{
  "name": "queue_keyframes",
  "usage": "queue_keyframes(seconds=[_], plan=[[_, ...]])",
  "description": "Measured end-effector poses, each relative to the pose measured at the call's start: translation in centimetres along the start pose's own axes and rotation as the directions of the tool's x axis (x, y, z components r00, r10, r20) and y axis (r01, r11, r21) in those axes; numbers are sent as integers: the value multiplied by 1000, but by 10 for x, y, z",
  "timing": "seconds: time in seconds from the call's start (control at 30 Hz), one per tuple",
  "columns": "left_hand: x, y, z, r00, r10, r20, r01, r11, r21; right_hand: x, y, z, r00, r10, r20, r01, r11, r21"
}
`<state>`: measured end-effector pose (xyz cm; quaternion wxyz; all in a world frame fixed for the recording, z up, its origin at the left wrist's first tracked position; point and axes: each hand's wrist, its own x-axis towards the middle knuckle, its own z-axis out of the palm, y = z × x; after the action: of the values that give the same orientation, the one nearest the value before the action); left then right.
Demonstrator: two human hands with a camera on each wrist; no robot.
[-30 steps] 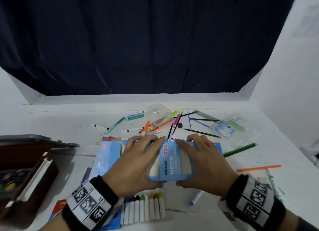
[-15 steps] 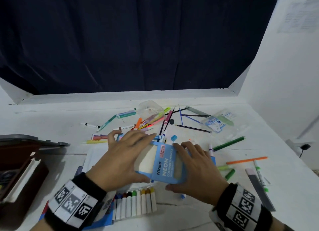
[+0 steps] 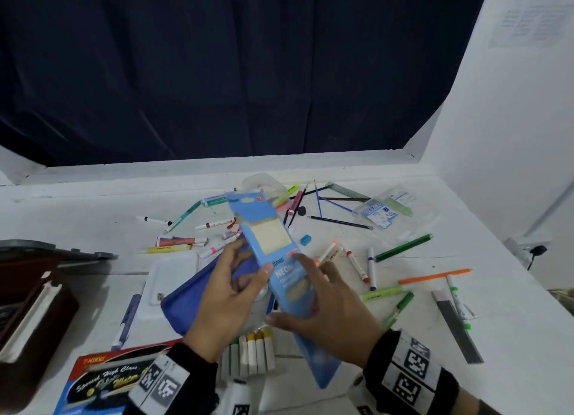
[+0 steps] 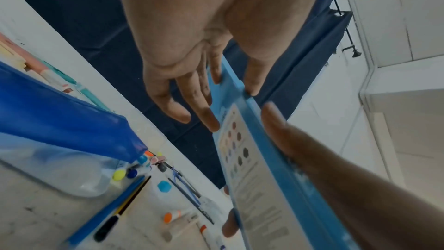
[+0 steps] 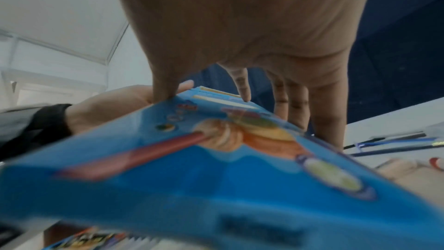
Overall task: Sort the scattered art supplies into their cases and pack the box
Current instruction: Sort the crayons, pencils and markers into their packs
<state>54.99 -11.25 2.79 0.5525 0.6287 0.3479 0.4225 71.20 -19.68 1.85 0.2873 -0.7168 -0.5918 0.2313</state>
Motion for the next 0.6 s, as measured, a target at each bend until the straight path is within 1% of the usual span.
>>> queue_keyframes(seconds=[0.07,0.1,0.17,0.23,0.3,0.37,0.43,0.5,0.6], plan=[[7,-9,-3,999,-44,-24,45,999,29,-3,2,8,996,7,87,-6,1000,-11],[12,-12,-8,997,-68,-20,69,995,72,-4,5,9,991,11,134,-8,1000,-23],[19,-19,-21,993,-116,32,107,972,209,-4,14,8,975,-4,223,24,996,-88],[23,-25,-31,986,-136,98,89,923,375,-5,31,6,954,-36,297,105,970,-218],[23,-30,-36,979,-143,144,55,870,491,-8,49,3,929,-32,370,179,911,-370],[23,-35,-36,968,-174,179,51,840,540,-12,68,-1,901,27,432,218,834,-507],[23,-41,-34,964,-192,184,44,797,602,-16,83,-6,884,60,463,260,760,-596],[26,-48,-32,964,-206,169,49,760,648,-16,90,-11,871,83,484,295,701,-650],[34,-54,-27,946,-273,173,121,796,593,-7,94,-15,881,69,468,319,643,-696]])
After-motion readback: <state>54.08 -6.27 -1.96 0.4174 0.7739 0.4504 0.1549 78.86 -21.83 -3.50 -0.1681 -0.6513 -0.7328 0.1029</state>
